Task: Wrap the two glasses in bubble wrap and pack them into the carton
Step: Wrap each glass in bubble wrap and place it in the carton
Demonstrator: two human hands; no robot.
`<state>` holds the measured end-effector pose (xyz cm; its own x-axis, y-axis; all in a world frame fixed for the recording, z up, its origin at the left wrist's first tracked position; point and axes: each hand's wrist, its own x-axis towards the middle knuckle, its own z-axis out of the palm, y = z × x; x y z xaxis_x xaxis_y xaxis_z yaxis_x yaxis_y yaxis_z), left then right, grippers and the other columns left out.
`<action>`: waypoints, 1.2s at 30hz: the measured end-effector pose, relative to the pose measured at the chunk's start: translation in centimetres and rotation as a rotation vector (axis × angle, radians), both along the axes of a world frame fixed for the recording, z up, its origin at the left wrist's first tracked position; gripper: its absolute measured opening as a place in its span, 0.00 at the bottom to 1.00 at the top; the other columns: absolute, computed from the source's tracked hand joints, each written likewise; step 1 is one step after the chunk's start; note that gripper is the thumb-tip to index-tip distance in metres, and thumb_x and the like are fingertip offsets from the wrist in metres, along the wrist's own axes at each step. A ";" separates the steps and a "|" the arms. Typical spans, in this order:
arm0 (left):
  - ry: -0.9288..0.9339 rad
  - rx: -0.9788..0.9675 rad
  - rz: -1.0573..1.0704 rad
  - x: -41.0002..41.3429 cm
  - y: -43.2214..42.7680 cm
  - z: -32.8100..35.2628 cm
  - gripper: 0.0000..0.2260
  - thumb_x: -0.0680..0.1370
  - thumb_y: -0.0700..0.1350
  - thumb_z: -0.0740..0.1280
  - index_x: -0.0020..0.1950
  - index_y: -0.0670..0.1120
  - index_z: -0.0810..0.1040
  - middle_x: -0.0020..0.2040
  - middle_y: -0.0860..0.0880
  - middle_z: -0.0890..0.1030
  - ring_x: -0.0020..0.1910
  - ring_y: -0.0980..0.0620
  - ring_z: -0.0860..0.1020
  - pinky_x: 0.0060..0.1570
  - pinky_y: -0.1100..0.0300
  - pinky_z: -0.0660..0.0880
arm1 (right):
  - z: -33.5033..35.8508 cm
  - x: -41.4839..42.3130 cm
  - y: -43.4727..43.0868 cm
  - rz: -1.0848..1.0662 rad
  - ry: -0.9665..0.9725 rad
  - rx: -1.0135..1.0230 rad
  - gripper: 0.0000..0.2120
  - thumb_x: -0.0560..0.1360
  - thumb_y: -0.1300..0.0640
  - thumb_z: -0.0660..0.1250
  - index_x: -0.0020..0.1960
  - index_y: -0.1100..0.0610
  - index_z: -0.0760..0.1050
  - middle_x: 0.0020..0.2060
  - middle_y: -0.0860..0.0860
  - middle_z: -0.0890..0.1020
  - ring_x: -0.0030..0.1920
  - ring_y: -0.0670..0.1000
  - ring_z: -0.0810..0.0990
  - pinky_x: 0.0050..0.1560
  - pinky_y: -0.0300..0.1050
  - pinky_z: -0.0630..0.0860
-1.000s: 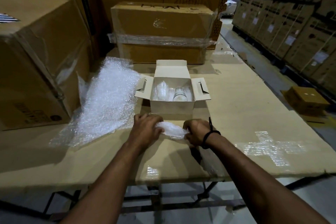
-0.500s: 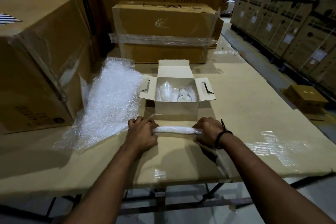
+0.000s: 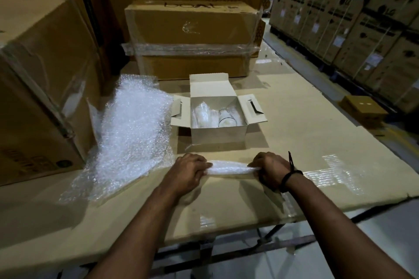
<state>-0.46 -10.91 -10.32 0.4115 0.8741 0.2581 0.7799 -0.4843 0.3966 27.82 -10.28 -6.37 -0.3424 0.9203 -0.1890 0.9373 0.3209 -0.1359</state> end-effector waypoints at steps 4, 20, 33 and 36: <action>-0.103 0.020 0.030 0.6 0.3 0.2 0.16 0.72 0.37 0.71 0.59 0.45 0.83 0.52 0.46 0.84 0.52 0.45 0.80 0.55 0.57 0.72 | 1.0 0.0 0.1 -0.125 0.267 -0.021 0.08 0.75 0.59 0.63 0.47 0.54 0.81 0.40 0.50 0.83 0.45 0.54 0.80 0.43 0.44 0.73; -0.186 0.370 0.443 1.7 10.5 8.3 0.09 0.75 0.41 0.72 0.55 0.45 0.81 0.41 0.43 0.84 0.39 0.44 0.80 0.42 0.56 0.72 | 7.5 -2.2 14.6 -0.080 0.461 0.419 0.08 0.77 0.59 0.62 0.54 0.56 0.77 0.43 0.57 0.83 0.45 0.59 0.78 0.47 0.50 0.73; 0.519 0.056 0.429 2.7 21.8 8.6 0.11 0.77 0.46 0.67 0.57 0.56 0.83 0.58 0.53 0.80 0.58 0.47 0.70 0.55 0.50 0.61 | 5.0 -3.5 22.5 -0.081 0.028 0.454 0.10 0.75 0.57 0.61 0.51 0.49 0.80 0.49 0.50 0.82 0.54 0.56 0.73 0.51 0.48 0.65; 0.513 -0.071 0.404 3.0 21.9 8.7 0.17 0.73 0.44 0.66 0.59 0.58 0.82 0.59 0.52 0.80 0.60 0.48 0.69 0.57 0.50 0.60 | 5.3 -3.7 23.1 -0.039 -0.038 0.381 0.12 0.76 0.55 0.62 0.54 0.47 0.81 0.52 0.50 0.80 0.57 0.56 0.71 0.53 0.48 0.65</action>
<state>2.51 11.01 -1.64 0.1026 0.9933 0.0529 0.9935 -0.0998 -0.0541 24.08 12.82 -1.08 -0.3047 0.9394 0.1569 0.9520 0.3053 0.0211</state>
